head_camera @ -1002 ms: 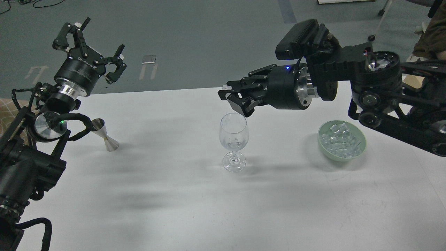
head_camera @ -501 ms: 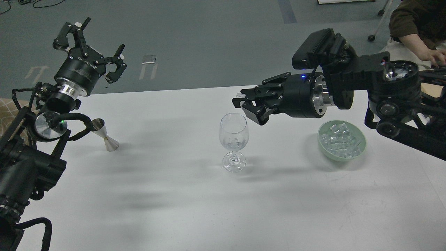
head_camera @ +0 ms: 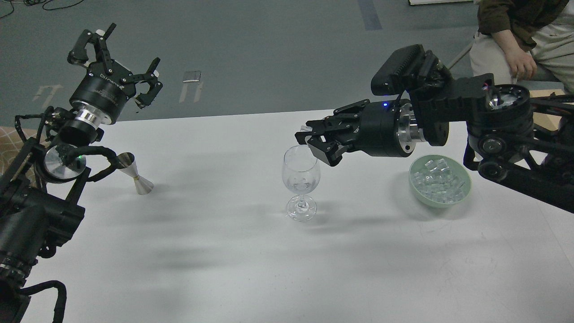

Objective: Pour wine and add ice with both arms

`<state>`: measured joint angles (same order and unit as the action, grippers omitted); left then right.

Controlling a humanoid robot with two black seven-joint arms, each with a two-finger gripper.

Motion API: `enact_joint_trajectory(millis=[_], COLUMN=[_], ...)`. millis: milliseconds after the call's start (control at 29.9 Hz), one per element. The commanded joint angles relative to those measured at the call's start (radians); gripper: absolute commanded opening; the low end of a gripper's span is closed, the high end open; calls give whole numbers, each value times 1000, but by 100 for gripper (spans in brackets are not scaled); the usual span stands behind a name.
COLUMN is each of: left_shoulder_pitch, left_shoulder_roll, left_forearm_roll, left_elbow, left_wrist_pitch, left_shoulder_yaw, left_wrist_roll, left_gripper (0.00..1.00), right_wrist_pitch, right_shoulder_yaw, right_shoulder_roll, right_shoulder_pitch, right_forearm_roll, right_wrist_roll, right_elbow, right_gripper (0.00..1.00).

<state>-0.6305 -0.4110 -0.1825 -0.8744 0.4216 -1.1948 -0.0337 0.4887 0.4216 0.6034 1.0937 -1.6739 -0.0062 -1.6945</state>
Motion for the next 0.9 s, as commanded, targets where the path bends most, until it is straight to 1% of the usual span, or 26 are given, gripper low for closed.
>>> enact_joint_trajectory(millis=[0, 100, 167, 200, 234, 267, 301, 869], left_shoulder_pitch=[2, 2, 2, 2, 2, 2, 2, 2], left_shoulder_roll=[1, 1, 1, 1, 1, 1, 1, 1], left_forearm_roll=[0, 0, 0, 0, 0, 0, 0, 1], left_elbow=[0, 0, 0, 0, 0, 0, 0, 0], left_wrist_pitch=[0, 0, 0, 0, 0, 0, 0, 0], left_shoulder_yaw=[0, 0, 0, 0, 0, 0, 0, 0], left_wrist_roll=[0, 0, 0, 0, 0, 0, 0, 0], left_gripper=[98, 98, 98, 98, 98, 98, 98, 98], right_wrist_pitch=[0, 0, 0, 0, 0, 0, 0, 0], right_shoulder_yaw=[-1, -1, 0, 6, 8, 17, 20, 48], right_shoulder_roll=[-1, -1, -2, -4, -7, -17, -20, -28], right_shoulder_pitch=[0, 0, 0, -2, -3, -8, -11, -17], right_forearm_roll=[-1, -3, -1, -1, -1, 0, 2, 2], right_wrist_roll=[-1, -1, -1, -1, 0, 0, 0, 2], right_elbow=[1, 3, 3, 3, 3, 3, 1, 6], right_gripper=[0, 1, 14, 45, 65, 94, 96, 96])
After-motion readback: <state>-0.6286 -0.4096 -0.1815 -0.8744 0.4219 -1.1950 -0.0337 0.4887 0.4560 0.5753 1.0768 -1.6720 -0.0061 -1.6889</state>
